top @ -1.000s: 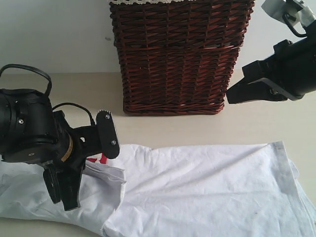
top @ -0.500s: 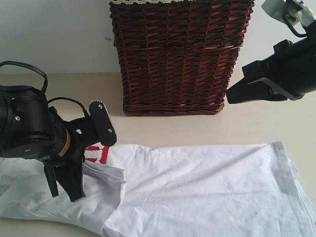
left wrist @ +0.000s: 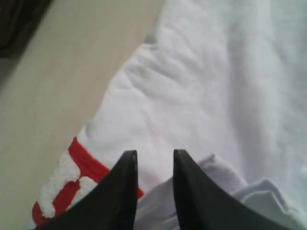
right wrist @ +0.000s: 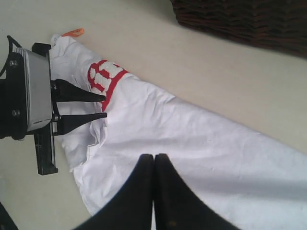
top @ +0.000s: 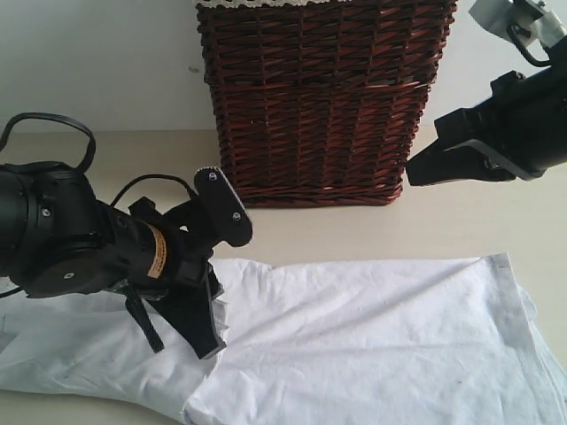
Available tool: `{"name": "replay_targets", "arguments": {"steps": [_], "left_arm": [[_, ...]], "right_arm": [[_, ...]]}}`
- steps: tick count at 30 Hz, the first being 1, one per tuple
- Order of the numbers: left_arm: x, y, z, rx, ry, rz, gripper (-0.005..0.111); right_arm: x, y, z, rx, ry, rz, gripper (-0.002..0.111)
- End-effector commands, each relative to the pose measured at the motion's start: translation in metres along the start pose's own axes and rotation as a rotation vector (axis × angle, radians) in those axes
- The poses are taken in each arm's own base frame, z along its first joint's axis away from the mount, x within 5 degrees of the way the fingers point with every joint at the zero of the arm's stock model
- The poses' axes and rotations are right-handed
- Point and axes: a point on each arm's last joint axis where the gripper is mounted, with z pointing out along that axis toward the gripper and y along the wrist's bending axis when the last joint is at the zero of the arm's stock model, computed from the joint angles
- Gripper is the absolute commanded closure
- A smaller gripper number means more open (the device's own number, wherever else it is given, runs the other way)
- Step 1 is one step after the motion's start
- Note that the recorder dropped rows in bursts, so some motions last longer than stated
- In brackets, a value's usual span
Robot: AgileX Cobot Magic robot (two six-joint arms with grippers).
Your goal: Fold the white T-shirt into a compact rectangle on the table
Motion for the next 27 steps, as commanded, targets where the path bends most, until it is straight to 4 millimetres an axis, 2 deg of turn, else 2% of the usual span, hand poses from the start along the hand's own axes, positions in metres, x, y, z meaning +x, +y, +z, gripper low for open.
{"name": "replay_targets", "arguments": {"steps": [1, 10, 13, 18, 24, 27], "left_arm": [[-0.002, 0.001, -0.003, -0.006, -0.004, 0.004, 0.079], [0.004, 0.009, -0.032, -0.05, 0.071, -0.018, 0.079], [0.008, 0.007, -0.033, -0.033, 0.121, -0.06, 0.086], [0.015, -0.005, -0.019, 0.076, 0.195, -0.048, 0.106], [0.019, -0.012, 0.004, 0.111, 0.217, -0.012, 0.107], [0.015, -0.012, 0.013, 0.099, 0.156, 0.006, 0.107]], "right_arm": [[-0.003, 0.003, -0.003, -0.005, -0.018, -0.014, 0.108], [-0.003, 0.003, -0.003, -0.004, -0.02, -0.014, 0.108], [-0.003, 0.003, -0.003, -0.005, -0.018, -0.014, 0.108], [-0.003, 0.003, -0.003, -0.005, -0.018, -0.014, 0.108], [-0.003, 0.003, -0.003, -0.005, -0.018, -0.014, 0.108], [-0.003, 0.003, -0.003, -0.005, -0.018, -0.014, 0.108]]}}
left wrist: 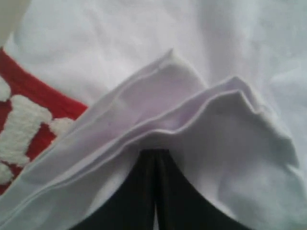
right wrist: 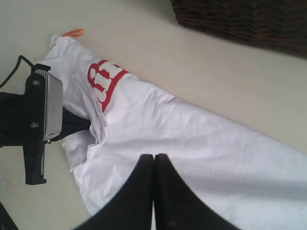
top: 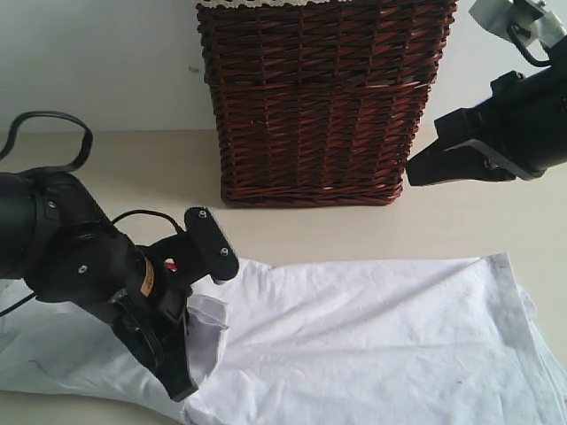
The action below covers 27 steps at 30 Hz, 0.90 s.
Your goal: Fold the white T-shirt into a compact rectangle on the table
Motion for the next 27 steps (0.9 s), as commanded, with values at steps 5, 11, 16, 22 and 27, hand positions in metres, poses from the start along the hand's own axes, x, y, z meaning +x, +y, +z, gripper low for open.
{"name": "replay_targets", "arguments": {"steps": [5, 11, 16, 22, 27], "left_arm": [[-0.019, 0.001, 0.009, -0.031, -0.19, 0.029, 0.107], [-0.015, 0.011, 0.01, -0.054, -0.183, 0.029, 0.107], [-0.011, 0.013, 0.009, -0.049, -0.151, -0.028, 0.107], [-0.001, 0.023, -0.013, -0.072, -0.096, -0.106, 0.107], [0.018, 0.043, -0.034, -0.102, -0.017, -0.248, 0.098]], "right_arm": [[-0.003, 0.003, -0.003, -0.002, -0.021, -0.014, 0.108], [-0.003, 0.002, -0.003, -0.001, -0.023, -0.014, 0.108], [-0.003, 0.002, -0.003, -0.001, -0.023, -0.014, 0.108], [-0.003, 0.002, -0.003, -0.001, -0.023, -0.014, 0.108], [-0.003, 0.003, -0.003, -0.006, -0.018, -0.014, 0.108]]}}
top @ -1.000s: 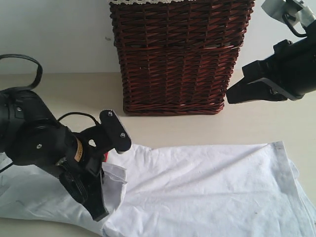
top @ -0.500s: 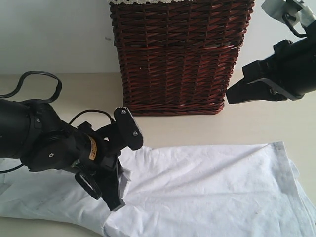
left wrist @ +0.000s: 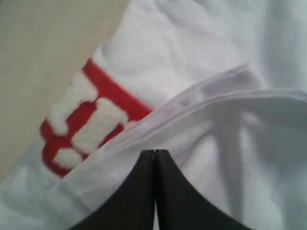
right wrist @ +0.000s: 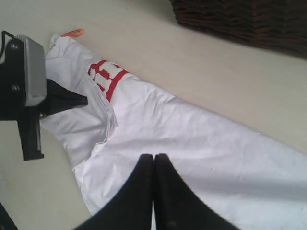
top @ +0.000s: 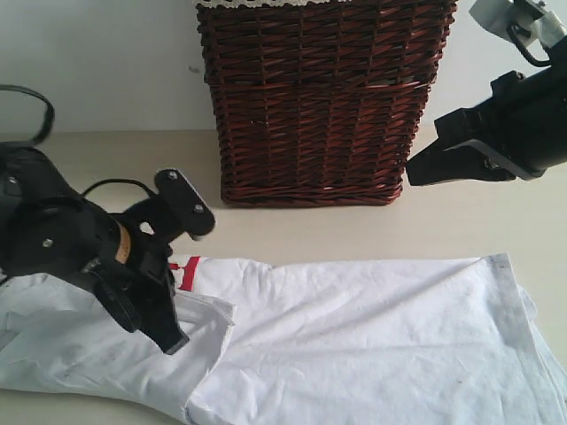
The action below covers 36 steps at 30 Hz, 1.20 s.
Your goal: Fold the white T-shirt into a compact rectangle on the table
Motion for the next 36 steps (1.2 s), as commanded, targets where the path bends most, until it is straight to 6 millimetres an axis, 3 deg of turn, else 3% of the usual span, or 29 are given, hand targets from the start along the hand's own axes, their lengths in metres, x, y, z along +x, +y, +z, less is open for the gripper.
{"name": "replay_targets", "arguments": {"steps": [1, 5, 11, 17, 24, 27, 30, 33, 36], "left_arm": [[0.013, 0.019, -0.017, -0.034, 0.078, -0.132, 0.094], [0.031, 0.017, -0.011, -0.018, 0.159, -0.155, 0.081], [0.057, 0.003, 0.013, 0.019, 0.252, -0.165, 0.081], [0.061, 0.002, 0.018, 0.02, 0.287, -0.202, 0.081], [0.056, 0.008, 0.003, -0.034, 0.23, -0.257, 0.076], [0.052, 0.015, -0.013, -0.091, 0.164, -0.294, 0.067], [0.052, 0.021, -0.031, -0.146, 0.118, -0.339, 0.065], [0.06, 0.029, -0.042, -0.195, 0.153, -0.41, 0.065], [0.08, 0.04, -0.04, -0.257, 0.258, -0.531, 0.065]], "right_arm": [[-0.002, 0.003, -0.003, -0.009, -0.014, -0.014, 0.108], [-0.001, 0.004, -0.003, -0.018, -0.005, -0.015, 0.108], [-0.001, 0.004, -0.003, -0.023, 0.001, -0.015, 0.108], [-0.001, 0.004, -0.003, -0.023, 0.001, -0.015, 0.108], [-0.001, 0.004, -0.003, -0.023, 0.001, -0.015, 0.108], [-0.001, 0.004, -0.003, -0.023, 0.001, -0.015, 0.108], [-0.001, 0.004, -0.003, -0.023, 0.001, -0.015, 0.108], [-0.001, 0.004, -0.003, -0.023, 0.001, -0.015, 0.108], [-0.001, 0.004, -0.003, -0.023, 0.001, -0.015, 0.108]]}}
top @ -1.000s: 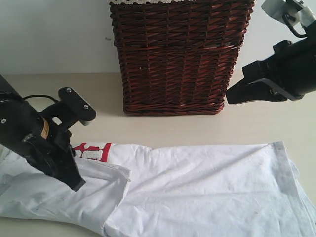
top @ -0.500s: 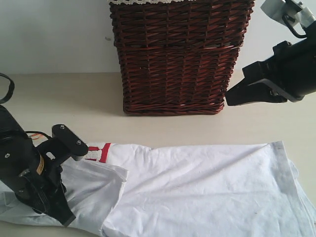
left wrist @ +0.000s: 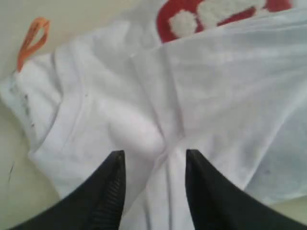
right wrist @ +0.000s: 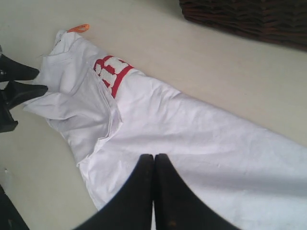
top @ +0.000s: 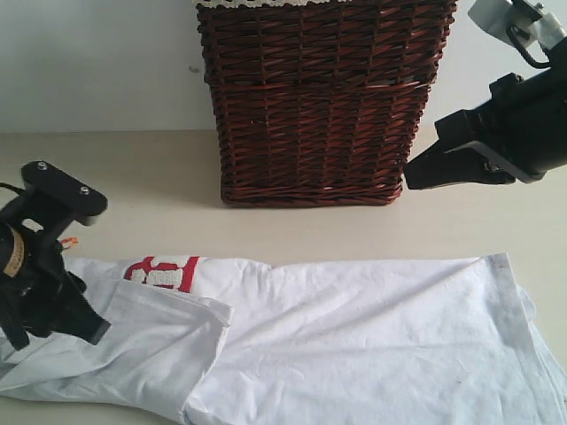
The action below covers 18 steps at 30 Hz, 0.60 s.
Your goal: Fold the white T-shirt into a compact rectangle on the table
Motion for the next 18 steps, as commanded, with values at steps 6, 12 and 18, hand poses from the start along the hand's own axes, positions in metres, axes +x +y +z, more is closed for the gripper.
{"name": "replay_targets", "arguments": {"steps": [6, 12, 18], "left_arm": [[0.027, 0.061, 0.017, -0.102, 0.12, -0.423, 0.059], [0.029, 0.095, 0.033, -0.017, 0.066, -0.609, 0.044], [0.027, 0.123, 0.056, 0.023, 0.072, -0.713, 0.044]], "right_arm": [[-0.001, 0.004, -0.003, -0.014, -0.004, -0.017, 0.108], [-0.002, 0.004, -0.003, -0.014, -0.013, -0.012, 0.108], [-0.002, 0.003, -0.003, -0.011, -0.016, -0.012, 0.108]]}}
